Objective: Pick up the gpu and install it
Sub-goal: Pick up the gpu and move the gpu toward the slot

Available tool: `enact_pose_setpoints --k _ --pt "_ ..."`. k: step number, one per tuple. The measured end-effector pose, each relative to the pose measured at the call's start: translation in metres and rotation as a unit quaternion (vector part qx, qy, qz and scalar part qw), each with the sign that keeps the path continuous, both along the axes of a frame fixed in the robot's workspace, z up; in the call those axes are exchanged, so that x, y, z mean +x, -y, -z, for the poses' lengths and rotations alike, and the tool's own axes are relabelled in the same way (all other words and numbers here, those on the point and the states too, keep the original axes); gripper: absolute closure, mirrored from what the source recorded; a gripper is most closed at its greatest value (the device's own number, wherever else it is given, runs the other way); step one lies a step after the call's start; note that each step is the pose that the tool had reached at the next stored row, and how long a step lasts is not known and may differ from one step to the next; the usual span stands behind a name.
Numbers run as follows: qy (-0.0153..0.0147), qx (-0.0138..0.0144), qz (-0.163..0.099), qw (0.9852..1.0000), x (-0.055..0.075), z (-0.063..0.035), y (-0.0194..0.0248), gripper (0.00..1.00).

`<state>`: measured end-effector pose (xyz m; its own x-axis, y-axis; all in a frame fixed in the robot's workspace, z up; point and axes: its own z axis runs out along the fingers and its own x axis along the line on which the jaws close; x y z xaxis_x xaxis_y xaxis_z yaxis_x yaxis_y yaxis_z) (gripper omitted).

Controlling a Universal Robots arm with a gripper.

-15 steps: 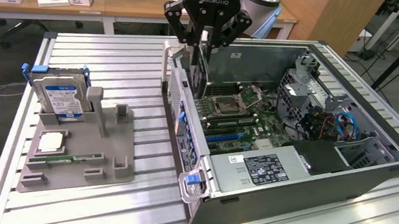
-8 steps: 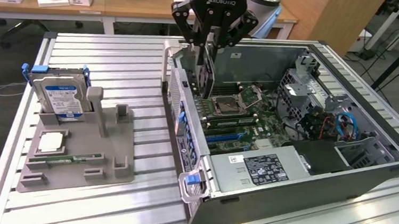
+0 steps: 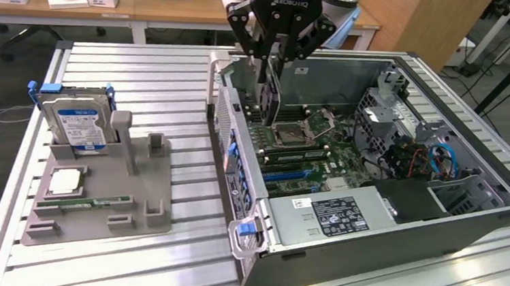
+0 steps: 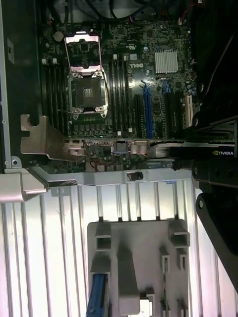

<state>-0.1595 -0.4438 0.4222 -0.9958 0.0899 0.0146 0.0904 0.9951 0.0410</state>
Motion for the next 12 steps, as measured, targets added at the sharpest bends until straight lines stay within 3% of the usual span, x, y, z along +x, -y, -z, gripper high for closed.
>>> enact_pose_setpoints --k 12 --pt "0.0 0.0 0.0 1.0 0.016 0.0 0.0 0.74"
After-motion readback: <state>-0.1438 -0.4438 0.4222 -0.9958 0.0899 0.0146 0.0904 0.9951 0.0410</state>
